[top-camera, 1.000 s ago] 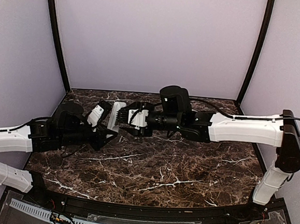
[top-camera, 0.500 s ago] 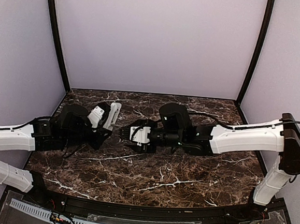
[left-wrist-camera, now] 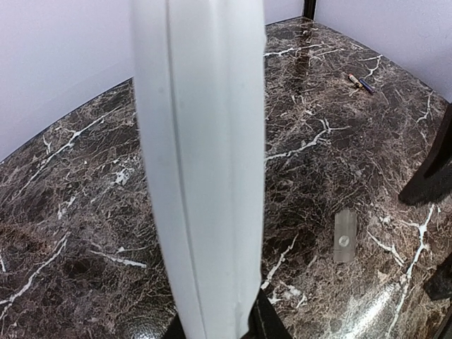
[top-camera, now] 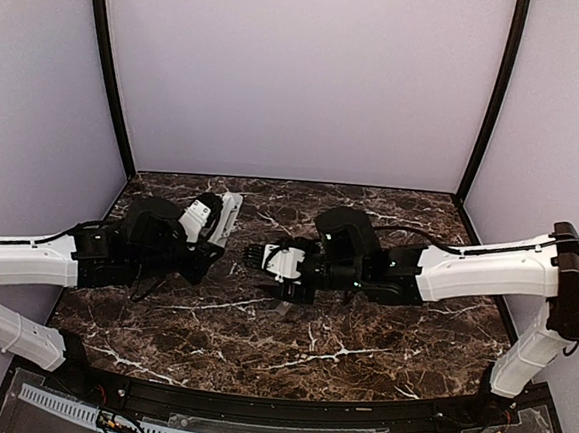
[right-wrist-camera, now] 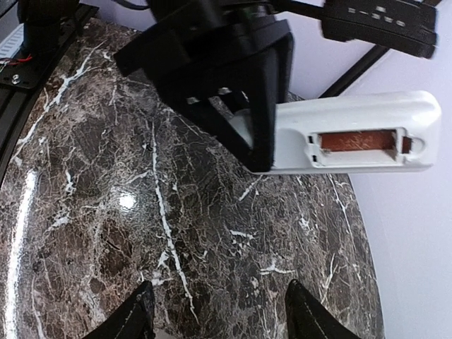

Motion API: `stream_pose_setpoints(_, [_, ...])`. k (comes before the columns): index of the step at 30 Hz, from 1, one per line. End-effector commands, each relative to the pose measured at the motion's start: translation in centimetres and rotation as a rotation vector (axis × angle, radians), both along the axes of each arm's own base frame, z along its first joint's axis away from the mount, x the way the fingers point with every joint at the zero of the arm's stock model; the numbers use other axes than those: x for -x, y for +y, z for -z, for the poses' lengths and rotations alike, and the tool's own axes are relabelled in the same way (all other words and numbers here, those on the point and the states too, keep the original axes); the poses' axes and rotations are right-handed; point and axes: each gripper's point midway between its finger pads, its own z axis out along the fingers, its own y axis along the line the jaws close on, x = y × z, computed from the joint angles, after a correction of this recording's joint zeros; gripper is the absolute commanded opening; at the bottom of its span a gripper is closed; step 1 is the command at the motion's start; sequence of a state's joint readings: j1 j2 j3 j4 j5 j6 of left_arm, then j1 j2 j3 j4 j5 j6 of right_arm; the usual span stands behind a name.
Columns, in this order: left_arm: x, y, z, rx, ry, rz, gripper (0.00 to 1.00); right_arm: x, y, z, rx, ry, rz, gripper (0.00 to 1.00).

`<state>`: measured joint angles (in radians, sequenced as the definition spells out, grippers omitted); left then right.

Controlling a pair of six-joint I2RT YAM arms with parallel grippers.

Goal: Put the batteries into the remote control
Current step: Remove the battery cover from the remote control.

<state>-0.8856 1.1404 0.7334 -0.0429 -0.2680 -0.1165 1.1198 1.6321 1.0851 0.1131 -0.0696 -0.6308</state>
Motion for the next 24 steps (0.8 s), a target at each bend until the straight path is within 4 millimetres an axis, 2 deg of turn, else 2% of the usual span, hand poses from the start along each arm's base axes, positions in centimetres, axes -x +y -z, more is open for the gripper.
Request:
stream_pose_setpoints(1, [0.2, -0.9, -2.0, 0.067, -0.013, 0.027, 0.0, -1.2, -1.9, -2.6, -0.093, 0.076, 0.086, 0.6])
stream_pose_setpoints(7, [0.9, -1.8, -2.6, 0.12, -0.004, 0.083, 0.0, -1.5, -3.6, -4.8, -0.206, 0.211, 0.1, 0.61])
stream_pose_setpoints(11, [1.8, -2.5, -2.9, 0.139, 0.008, 0.15, 0.0, -1.1, -3.8, -6.4, -0.252, 0.28, 0.081, 0.63])
stream_pose_setpoints(17, [5.5, -4.8, -5.1, 0.235, -0.008, 0.402, 0.0, 1.1, -3.3, -10.9, -0.322, 0.343, -0.049, 0.73])
stream_pose_setpoints(19, [6.9, -5.3, -5.6, 0.26, -0.002, 0.487, 0.0, 1.8, -3.2, -12.2, -0.326, 0.351, -0.09, 0.8])
stream_pose_setpoints(21, [7.9, -5.5, -5.9, 0.271, 0.0, 0.539, 0.0, 1.9, -3.0, -13.1, -0.318, 0.364, -0.098, 0.83])
stream_pose_setpoints(24, [9.1, -5.8, -6.4, 0.285, 0.007, 0.615, 0.0, 2.0, -2.8, -14.1, -0.289, 0.381, -0.104, 0.83])
